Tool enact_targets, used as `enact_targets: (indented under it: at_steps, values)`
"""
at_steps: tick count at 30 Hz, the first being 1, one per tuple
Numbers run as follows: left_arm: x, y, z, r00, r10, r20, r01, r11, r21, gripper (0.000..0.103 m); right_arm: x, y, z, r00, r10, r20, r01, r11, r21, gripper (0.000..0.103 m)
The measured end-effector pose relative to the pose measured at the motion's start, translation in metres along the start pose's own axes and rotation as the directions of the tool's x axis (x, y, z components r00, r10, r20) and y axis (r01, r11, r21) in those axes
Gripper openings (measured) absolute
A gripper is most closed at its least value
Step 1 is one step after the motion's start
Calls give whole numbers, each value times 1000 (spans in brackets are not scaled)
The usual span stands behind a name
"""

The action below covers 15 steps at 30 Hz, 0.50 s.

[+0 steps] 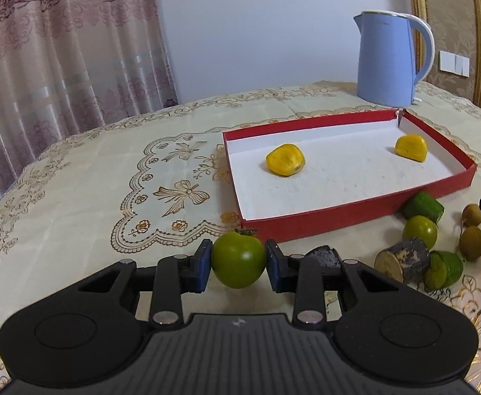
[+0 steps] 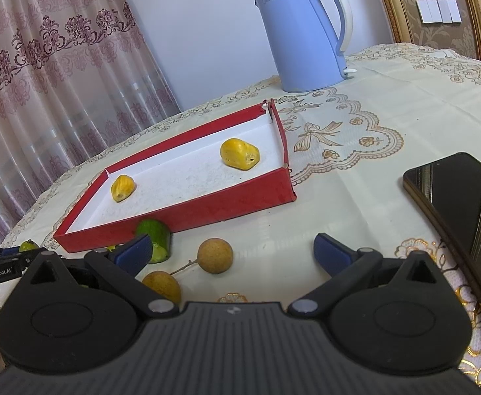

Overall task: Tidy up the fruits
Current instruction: 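Grasp the green tomato with the left tool and lift it, then drop the green tomato into the tray with the left tool while the right tool grasps the longan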

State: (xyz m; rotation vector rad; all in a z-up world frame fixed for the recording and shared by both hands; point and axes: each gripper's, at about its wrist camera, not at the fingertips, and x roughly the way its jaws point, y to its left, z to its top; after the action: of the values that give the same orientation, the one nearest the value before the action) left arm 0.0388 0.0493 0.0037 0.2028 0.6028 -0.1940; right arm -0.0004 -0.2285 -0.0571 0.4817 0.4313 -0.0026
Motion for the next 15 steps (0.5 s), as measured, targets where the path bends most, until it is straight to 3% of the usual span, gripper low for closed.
enact_targets:
  at_steps: [15]
  values:
    - [6, -17, 5, 999, 38, 8, -38, 998, -57, 33, 0, 0, 0, 1000, 0, -1, 0, 1000, 0, 103]
